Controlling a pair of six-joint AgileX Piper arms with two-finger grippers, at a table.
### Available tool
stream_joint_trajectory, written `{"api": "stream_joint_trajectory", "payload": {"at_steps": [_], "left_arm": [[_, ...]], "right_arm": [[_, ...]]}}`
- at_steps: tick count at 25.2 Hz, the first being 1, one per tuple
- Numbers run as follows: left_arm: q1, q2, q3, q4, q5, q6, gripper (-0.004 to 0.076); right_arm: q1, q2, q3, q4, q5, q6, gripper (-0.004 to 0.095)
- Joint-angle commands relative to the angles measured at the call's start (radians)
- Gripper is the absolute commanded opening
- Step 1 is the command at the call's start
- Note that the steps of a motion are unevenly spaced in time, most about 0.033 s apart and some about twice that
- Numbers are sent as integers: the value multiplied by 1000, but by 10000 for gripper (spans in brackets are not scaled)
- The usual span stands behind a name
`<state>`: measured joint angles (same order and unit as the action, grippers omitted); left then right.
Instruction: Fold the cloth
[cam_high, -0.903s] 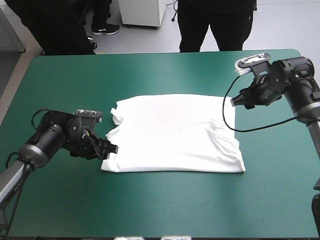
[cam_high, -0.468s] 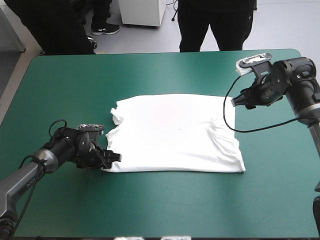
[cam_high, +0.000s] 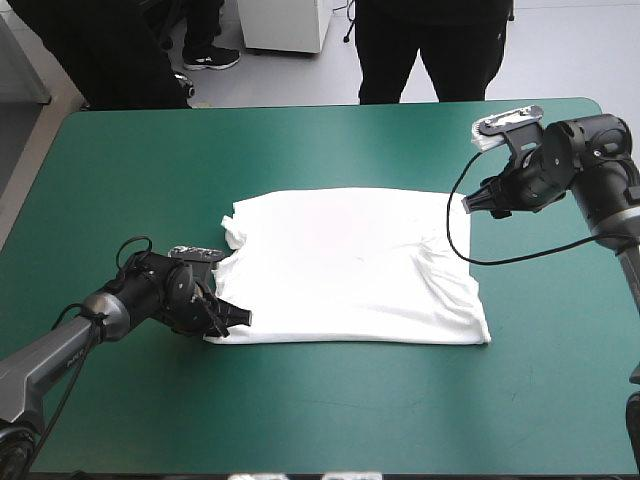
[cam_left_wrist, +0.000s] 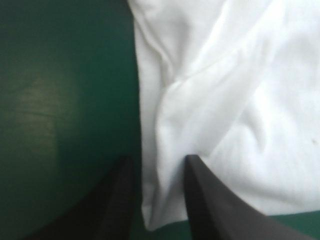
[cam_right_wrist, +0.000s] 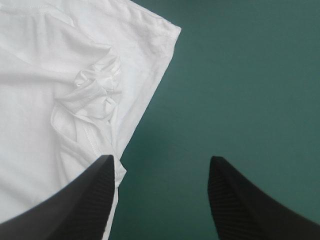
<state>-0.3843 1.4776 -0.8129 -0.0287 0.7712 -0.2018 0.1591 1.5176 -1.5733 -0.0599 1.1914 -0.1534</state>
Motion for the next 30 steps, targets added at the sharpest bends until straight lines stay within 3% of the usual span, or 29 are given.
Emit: {"api": "stream_joint_trajectory", "payload": {"at_steps": [1,7,19,25,30], "left_arm": [[-26,10,-1,-43,-64,-10,99],[-26,10,-1,-38,-59,-10,-9],[-26,10,-1,10,-64,-6,-12],[-26,10,-1,10,-58,25,-12],[-26,10,-1,10,-55,25,-12]], "right_arm": [[-7,-41,-25,-11,-24,-1,523],[-7,-89,12,40,33,13,523],[-7,-353,489,139,-57,-32,539],[-7,-273,670,172,-229,-46,601],[-7,-129,670,117,-262,-31,601]]}}
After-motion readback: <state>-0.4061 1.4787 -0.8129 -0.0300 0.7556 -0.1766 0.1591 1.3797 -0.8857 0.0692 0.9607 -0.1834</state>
